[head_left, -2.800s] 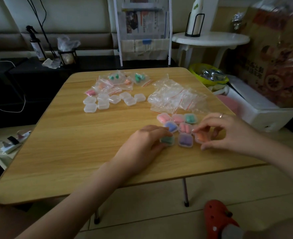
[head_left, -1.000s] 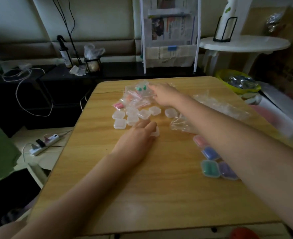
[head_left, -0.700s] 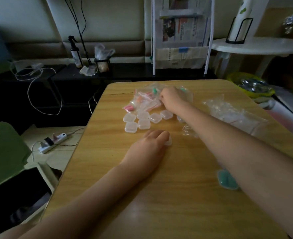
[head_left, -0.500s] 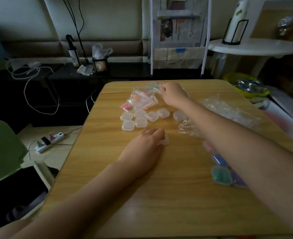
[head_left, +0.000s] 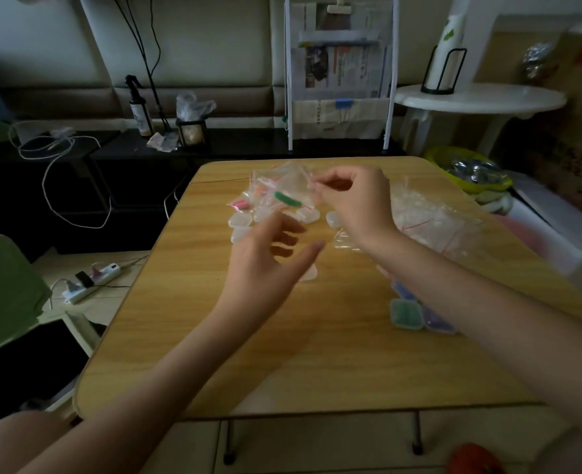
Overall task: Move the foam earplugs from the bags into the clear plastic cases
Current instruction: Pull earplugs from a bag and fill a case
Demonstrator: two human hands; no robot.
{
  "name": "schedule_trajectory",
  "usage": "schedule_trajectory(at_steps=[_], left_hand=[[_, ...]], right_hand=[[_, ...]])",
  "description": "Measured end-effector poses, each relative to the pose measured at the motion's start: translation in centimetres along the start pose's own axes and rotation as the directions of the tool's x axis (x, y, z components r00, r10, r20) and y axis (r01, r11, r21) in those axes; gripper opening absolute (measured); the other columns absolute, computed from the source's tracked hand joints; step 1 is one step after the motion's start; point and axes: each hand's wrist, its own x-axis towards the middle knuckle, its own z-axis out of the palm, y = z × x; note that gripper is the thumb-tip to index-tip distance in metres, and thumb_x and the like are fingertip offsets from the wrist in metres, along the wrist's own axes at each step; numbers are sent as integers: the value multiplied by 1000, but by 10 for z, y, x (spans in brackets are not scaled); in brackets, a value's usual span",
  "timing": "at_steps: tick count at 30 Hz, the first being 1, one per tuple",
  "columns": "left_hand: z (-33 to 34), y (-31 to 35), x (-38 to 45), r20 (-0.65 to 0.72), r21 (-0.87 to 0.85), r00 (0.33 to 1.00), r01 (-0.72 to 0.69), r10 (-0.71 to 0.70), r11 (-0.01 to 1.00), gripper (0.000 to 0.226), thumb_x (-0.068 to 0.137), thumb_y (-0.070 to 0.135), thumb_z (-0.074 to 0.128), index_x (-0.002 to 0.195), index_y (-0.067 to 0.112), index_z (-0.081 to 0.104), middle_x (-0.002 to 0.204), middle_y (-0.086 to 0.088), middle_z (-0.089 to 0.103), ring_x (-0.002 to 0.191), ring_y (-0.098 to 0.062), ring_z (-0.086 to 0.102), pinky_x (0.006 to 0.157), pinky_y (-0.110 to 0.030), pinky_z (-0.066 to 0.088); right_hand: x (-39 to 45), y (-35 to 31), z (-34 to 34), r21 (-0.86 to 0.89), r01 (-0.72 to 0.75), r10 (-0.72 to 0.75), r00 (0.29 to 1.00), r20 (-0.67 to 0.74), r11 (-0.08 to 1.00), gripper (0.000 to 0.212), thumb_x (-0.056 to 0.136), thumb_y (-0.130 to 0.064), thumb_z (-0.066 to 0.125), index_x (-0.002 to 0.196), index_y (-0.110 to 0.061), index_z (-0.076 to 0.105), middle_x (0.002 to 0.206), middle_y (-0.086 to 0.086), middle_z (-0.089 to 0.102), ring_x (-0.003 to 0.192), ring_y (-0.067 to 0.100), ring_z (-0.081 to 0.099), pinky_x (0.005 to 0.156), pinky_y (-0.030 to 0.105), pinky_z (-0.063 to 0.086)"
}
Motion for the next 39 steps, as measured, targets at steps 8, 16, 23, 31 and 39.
schedule_trajectory(at_steps=[8,16,23,31,39], left_hand=[[9,14,6,145,-515,926,371,-348,773,18,85,18,68,86,3,59,81,-11,69,72,-17,70,70,-25,56],[9,6,7,259,-597,872,482,-416,641,13,89,13,61,81,4,62,76,-9,70,74,-20,69,69,-24,57],[27,10,-4,-17,-273,979,191,-204,943,22,100,23,43,86,12,57,75,2,63,65,-6,61,59,-19,51],[33,8,-7,-25,-242,992,117,-127,963,33,102,23,36,74,17,53,63,4,53,54,-5,47,49,-22,39],[28,-2,0,-80,144,981,-163,176,976,37,100,15,40,65,20,35,54,8,37,46,-8,37,45,-16,30]], right_hand=[[-53,-11,-24,-63,13,2,972,236,998,29,76,-8,76,60,-19,55,59,-9,57,56,-3,53,54,9,42],[-52,1,-28,68,-77,37,886,462,995,18,90,-22,63,78,-12,54,69,1,62,65,17,63,61,30,54],[-63,-4,-8,-69,74,-46,936,350,995,25,103,-27,35,78,-24,39,68,-6,51,60,10,51,57,30,41],[-71,-4,3,-40,133,-122,971,208,990,19,103,-22,35,86,-20,44,59,-8,48,51,5,49,47,17,34],[-66,0,-5,-240,248,-182,947,266,939,21,104,-29,31,84,-25,36,57,-11,43,50,12,44,46,32,30]])
